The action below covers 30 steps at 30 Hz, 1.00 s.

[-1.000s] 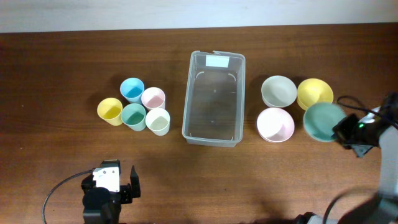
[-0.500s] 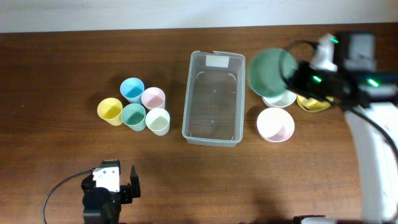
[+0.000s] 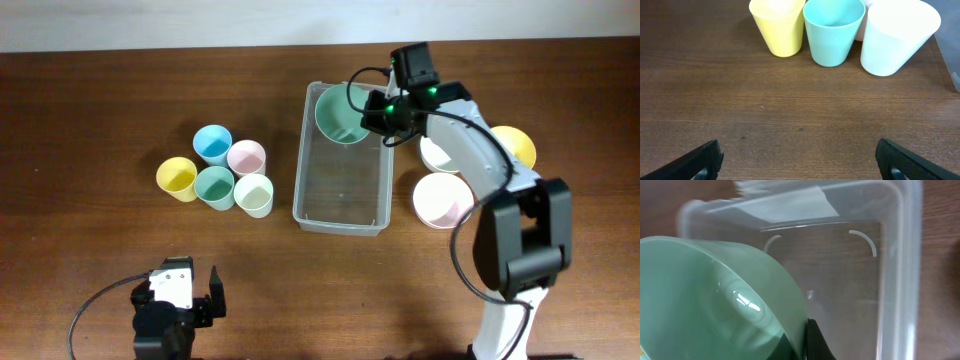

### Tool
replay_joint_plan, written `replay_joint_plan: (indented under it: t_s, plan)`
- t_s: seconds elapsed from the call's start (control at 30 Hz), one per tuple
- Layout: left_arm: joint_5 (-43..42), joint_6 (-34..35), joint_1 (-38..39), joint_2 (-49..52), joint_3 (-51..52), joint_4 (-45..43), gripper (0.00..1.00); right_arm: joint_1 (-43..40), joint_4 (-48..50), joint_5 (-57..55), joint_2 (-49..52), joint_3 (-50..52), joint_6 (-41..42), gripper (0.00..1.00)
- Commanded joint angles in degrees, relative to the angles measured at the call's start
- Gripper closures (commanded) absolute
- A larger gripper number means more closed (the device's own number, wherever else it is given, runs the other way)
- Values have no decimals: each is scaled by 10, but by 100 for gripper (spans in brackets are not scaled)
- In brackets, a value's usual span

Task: Pack container
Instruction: 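Carry the green bowl into the clear container and release it, then move the right gripper to the yellow bowl and grasp its rim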

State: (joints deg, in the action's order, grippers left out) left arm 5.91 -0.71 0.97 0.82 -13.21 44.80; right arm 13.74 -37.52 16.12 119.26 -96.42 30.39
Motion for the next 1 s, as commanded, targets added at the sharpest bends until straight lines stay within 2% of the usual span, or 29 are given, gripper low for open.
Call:
replay_joint_plan:
  t_s: [0.0,0.1,0.2,0.27,0.5,0.63,0.73,0.97]
  plan:
    - [-6,-11,3,-5,5,-1,0,0,16,-21,25,-17,16,96]
    - [-6,-11,3,-5,5,-1,0,1,32,-19,34,-17,16,95]
    - [-6,-11,3,-5,5,-1,0,-2,39,8,28,-26,-8,67]
    - [-6,-11,3,-5,5,-1,0,-6,29,44,14,-40,-36,60]
    - [-6,-11,3,-5,5,-2,0,-73,-132,54,-90,-111,-76,58]
    - [-6,-11,3,-5,5,-1,0,-165,-226,5,-146,-123,-77,41]
    - [-6,-11,3,-5,5,-1,0,-255,-287,-45,-157,-123,-77,37]
    - [-6,-11,3,-5,5,-1,0,-379,-305,-77,-114,-84,-77,36]
